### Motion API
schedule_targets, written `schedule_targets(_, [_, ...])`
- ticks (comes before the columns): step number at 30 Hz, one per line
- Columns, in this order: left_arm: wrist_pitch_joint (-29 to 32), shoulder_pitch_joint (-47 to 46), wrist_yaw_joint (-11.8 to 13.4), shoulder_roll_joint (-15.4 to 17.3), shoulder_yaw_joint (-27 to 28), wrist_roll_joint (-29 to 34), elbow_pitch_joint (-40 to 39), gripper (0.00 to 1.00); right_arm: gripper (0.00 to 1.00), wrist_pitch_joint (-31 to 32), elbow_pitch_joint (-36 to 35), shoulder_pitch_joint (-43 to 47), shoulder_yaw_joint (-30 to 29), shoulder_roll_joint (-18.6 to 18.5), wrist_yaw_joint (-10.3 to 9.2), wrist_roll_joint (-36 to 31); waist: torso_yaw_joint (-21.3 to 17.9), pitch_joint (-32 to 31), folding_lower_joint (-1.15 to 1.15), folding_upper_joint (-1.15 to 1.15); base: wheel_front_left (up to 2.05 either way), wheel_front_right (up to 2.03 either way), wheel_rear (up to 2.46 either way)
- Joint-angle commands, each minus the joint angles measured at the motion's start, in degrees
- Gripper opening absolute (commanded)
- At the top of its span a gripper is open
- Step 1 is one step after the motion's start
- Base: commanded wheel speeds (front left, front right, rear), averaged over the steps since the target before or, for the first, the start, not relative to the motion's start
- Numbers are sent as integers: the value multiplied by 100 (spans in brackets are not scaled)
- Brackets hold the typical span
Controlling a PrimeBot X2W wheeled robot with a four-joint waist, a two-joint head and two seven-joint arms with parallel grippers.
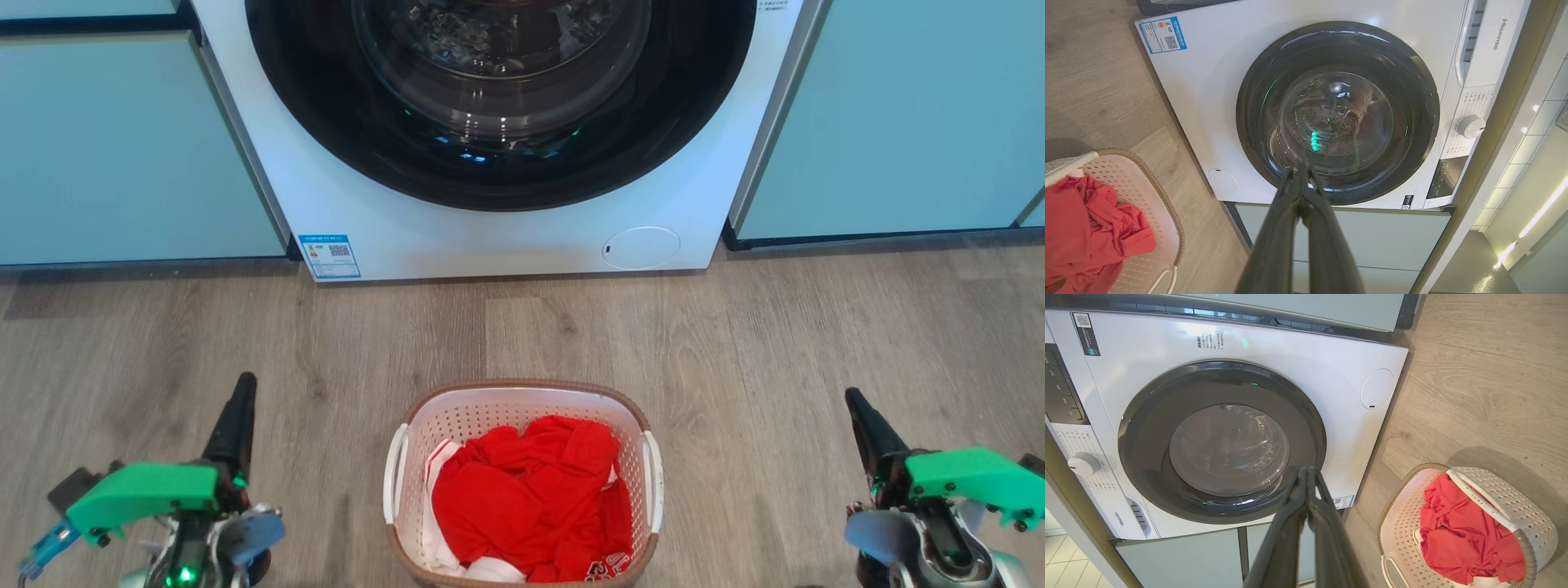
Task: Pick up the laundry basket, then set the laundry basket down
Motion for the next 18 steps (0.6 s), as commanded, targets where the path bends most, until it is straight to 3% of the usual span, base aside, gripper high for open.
schedule_targets(1, [53, -338, -59, 58, 231, -139, -186, 0, 0, 85, -173, -345, 55, -72, 38, 160, -2, 1, 0, 0, 0, 0, 0])
schedule_targets(7, [151, -356, -92, 55, 330, -468, -188, 0, 0, 181, -168, -367, -12, -66, 40, 509, -15, 6, 0, 0, 0, 0, 0])
schedule_targets(18, [165, -358, -92, 42, 347, -454, -187, 0, 0, 200, -166, -369, -35, -50, 40, 489, -15, 6, 0, 0, 0, 0, 0])
